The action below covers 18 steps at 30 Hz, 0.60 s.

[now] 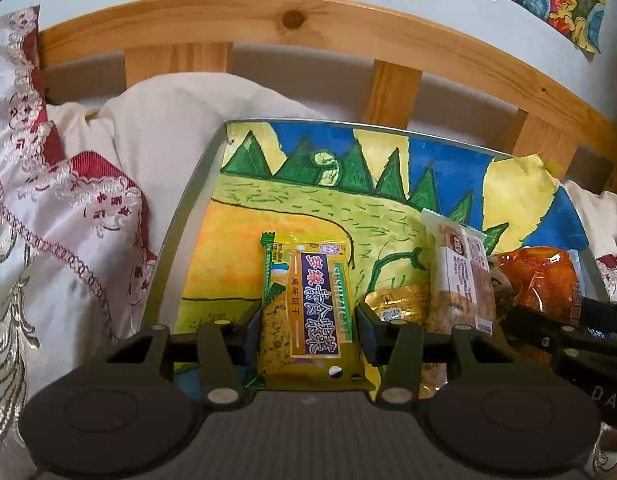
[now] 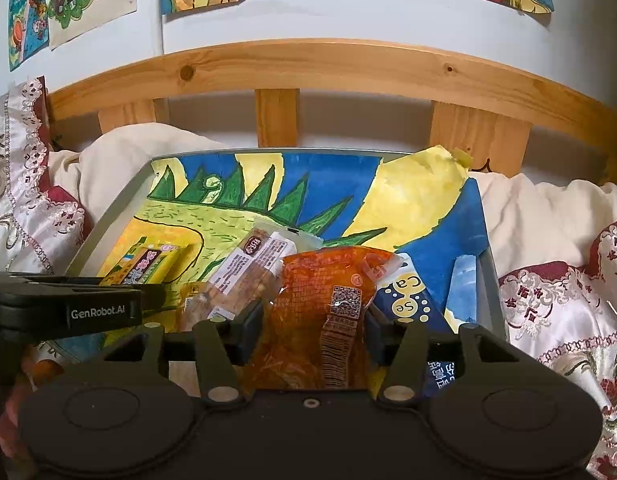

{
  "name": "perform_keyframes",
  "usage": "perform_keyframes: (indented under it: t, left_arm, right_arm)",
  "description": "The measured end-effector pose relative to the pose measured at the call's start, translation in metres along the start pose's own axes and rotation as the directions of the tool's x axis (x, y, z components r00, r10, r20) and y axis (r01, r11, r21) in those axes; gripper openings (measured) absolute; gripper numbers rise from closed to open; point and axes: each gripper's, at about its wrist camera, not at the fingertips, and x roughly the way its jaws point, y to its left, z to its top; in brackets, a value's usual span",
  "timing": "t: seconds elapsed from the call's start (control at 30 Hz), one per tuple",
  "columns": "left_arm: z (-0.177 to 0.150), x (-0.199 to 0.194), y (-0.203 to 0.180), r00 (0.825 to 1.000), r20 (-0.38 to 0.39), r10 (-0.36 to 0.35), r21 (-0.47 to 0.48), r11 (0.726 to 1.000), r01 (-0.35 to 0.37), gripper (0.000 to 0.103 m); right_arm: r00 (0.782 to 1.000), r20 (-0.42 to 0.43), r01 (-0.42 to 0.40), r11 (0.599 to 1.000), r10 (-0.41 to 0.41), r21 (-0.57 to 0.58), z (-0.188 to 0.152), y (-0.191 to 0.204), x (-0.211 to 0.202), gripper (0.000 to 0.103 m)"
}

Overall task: Organize snacks
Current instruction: 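Open the left tool over the tray while the right tool releases the orange packet beside it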

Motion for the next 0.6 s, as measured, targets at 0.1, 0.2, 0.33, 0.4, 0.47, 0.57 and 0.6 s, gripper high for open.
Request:
perform_keyframes:
  t: [0.1, 0.2, 0.33, 0.4, 0.47, 0.57, 0.6]
  left_arm:
    - [0.0, 0.001, 0.0, 1.0, -0.011, 0.002, -0.004, 1.0, -0.002, 0.053]
    - [0.001, 0.0, 0.002, 1.0, -0.007, 0.0, -0.013, 1.0, 0.0, 0.06]
    - [0.001, -0.005, 0.005, 1.0, 0.013, -0.003, -0.028, 1.0, 0.003, 0.076]
    - [0.001, -0.009, 0.006, 1.0, 0.024, 0.001, -0.035, 0.999, 0.0, 0.08]
    - [0.002, -0.015, 0.01, 0.999, 0.042, 0.006, -0.046, 0.999, -0.004, 0.086]
    - [0.002, -0.027, 0.015, 0.997, 0.069, 0.014, -0.071, 0.997, -0.009, 0.092]
    - [0.002, -0.031, 0.017, 0.997, 0.08, 0.016, -0.08, 0.997, -0.009, 0.094]
  right_arm:
    - [1.0, -0.002, 0.002, 1.0, -0.002, 0.002, -0.001, 0.001, 0.0, 0.059]
    - [1.0, -0.002, 0.004, 1.0, -0.004, 0.003, -0.001, 0.001, 0.0, 0.063]
    - [1.0, 0.009, 0.003, 1.0, -0.003, 0.007, -0.001, 0.0, -0.002, 0.067]
    - [1.0, 0.026, 0.006, 1.0, -0.006, 0.008, 0.0, -0.001, -0.006, 0.071]
    - [0.999, 0.052, 0.003, 1.0, -0.004, 0.008, 0.001, -0.001, -0.012, 0.078]
    - [0.996, 0.093, -0.002, 1.0, 0.002, 0.001, 0.002, -0.001, -0.023, 0.083]
    - [0.995, 0.104, -0.003, 1.0, 0.003, -0.002, 0.002, -0.001, -0.027, 0.085]
